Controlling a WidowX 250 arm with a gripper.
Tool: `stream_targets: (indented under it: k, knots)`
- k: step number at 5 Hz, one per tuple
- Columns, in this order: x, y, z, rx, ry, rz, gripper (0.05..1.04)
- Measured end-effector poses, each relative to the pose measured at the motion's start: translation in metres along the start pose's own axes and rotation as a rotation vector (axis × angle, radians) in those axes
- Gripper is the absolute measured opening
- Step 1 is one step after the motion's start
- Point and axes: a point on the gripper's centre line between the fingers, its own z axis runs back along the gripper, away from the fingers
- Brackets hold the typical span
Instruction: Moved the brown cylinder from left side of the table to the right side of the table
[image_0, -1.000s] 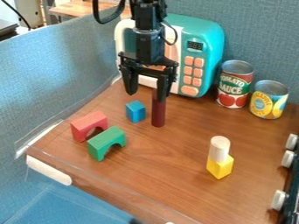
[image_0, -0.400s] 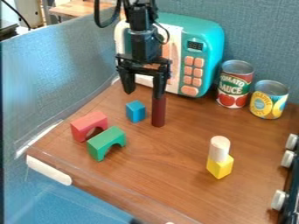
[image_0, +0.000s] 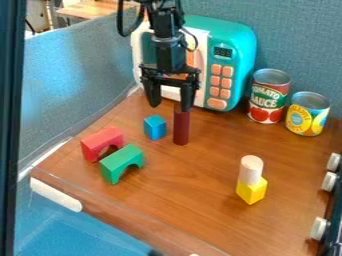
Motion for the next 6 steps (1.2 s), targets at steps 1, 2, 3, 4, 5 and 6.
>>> stream_targets:
  k: [1,2,3,4,5,6]
  knots:
    - [0.007,-0.006,-0.002,-0.005,0.004,-0.014,1.001]
    - [0.014,-0.012,-0.01,-0.012,0.012,-0.022,1.001]
    - [0.021,-0.017,-0.014,-0.012,0.019,-0.029,1.001]
    - [0.022,-0.018,-0.027,0.013,0.073,-0.029,0.948]
    - [0.019,-0.018,-0.032,0.015,0.098,-0.03,0.7]
    - [0.019,-0.019,-0.029,0.012,0.101,-0.045,0.536]
